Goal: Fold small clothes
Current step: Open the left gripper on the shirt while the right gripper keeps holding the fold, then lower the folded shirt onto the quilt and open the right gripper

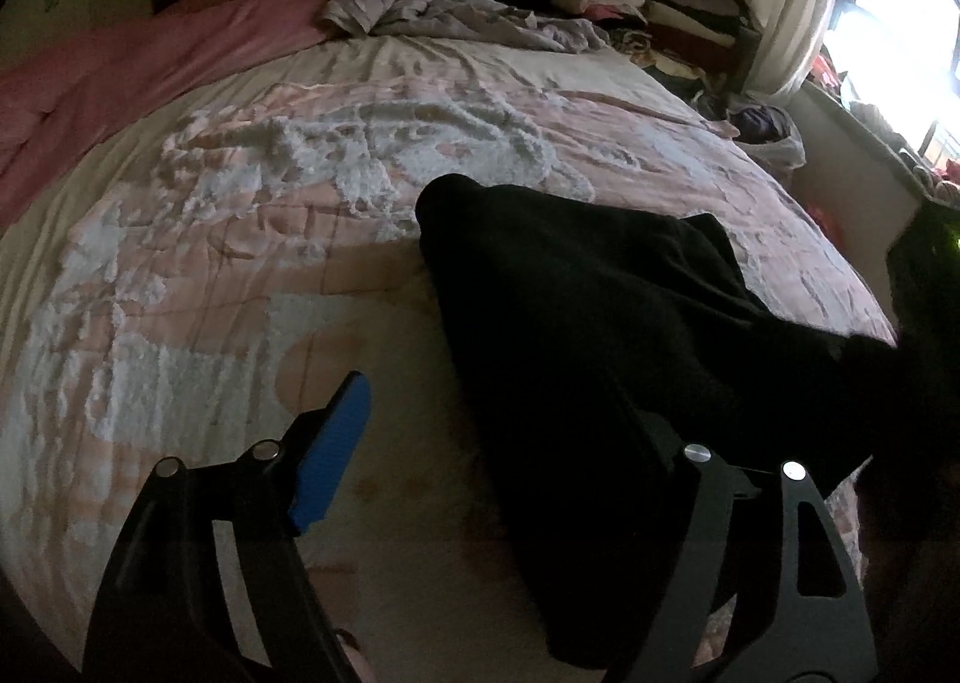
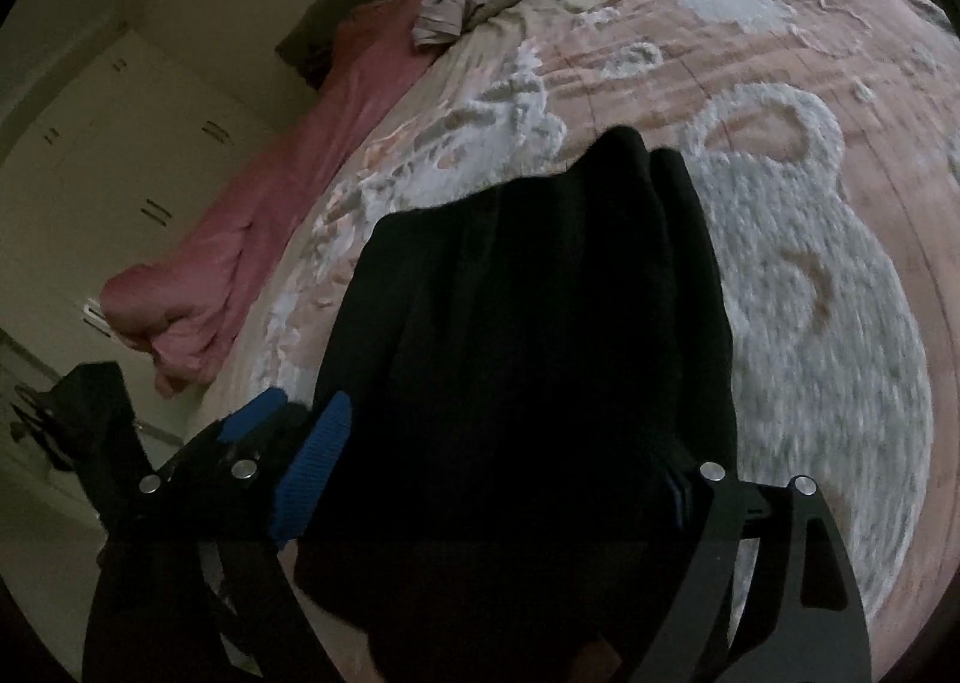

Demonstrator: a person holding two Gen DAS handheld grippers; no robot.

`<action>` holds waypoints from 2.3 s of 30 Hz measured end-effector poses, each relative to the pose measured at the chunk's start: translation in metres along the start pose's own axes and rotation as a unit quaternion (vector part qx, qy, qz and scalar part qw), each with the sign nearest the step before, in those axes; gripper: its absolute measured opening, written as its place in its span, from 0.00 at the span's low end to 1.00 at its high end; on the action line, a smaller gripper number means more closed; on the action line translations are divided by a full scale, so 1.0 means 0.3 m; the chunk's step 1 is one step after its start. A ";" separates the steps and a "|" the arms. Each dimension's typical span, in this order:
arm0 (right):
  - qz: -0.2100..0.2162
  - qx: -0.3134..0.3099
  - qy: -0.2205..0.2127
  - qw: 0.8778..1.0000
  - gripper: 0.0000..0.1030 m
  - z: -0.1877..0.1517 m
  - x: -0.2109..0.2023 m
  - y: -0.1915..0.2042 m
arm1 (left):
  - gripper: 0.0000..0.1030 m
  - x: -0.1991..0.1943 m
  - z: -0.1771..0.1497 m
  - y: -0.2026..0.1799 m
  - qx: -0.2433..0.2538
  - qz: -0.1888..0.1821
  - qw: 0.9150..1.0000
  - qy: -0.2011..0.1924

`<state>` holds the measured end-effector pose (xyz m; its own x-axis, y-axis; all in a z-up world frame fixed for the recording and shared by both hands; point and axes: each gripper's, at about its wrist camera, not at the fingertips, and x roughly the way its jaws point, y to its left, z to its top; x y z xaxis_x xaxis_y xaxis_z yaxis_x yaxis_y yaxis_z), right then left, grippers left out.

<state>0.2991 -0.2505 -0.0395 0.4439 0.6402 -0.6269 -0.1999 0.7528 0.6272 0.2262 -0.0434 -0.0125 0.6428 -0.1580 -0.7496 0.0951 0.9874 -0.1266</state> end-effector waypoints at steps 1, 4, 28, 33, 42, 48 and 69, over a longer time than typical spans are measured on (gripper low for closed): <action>0.001 0.006 0.000 1.000 0.83 0.005 0.009 -0.010 | 0.67 0.001 0.000 -0.002 0.002 0.001 1.000 0.000; -0.003 0.011 -0.007 1.000 0.75 -0.005 0.014 -0.030 | 0.67 0.006 -0.001 -0.009 0.004 -0.002 1.000 0.001; -0.092 -0.040 -0.034 0.994 0.47 -0.041 -0.045 -0.070 | 0.68 0.052 -0.052 -0.090 -0.010 -0.040 0.999 0.034; -0.098 -0.047 -0.040 0.993 0.53 -0.071 -0.083 -0.056 | 0.68 0.050 -0.058 -0.091 -0.010 -0.040 0.999 0.034; -0.068 -0.030 -0.035 0.997 0.55 -0.133 -0.154 -0.051 | 0.69 0.021 -0.072 -0.096 -0.003 -0.040 0.999 0.032; -0.095 -0.053 -0.044 0.993 0.54 -0.171 -0.165 0.000 | 0.68 -0.018 -0.089 -0.110 0.005 -0.045 0.999 0.029; -0.155 -0.081 -0.177 0.968 0.94 -0.326 -0.353 0.068 | 0.76 -0.117 -0.122 -0.121 0.010 -0.054 0.998 0.012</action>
<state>0.1627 -0.2879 -0.0055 0.7712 0.3078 -0.5572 -0.1309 0.9333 0.3344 0.1724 -0.0741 -0.0053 0.6103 -0.2637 -0.7470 0.1786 0.9645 -0.1945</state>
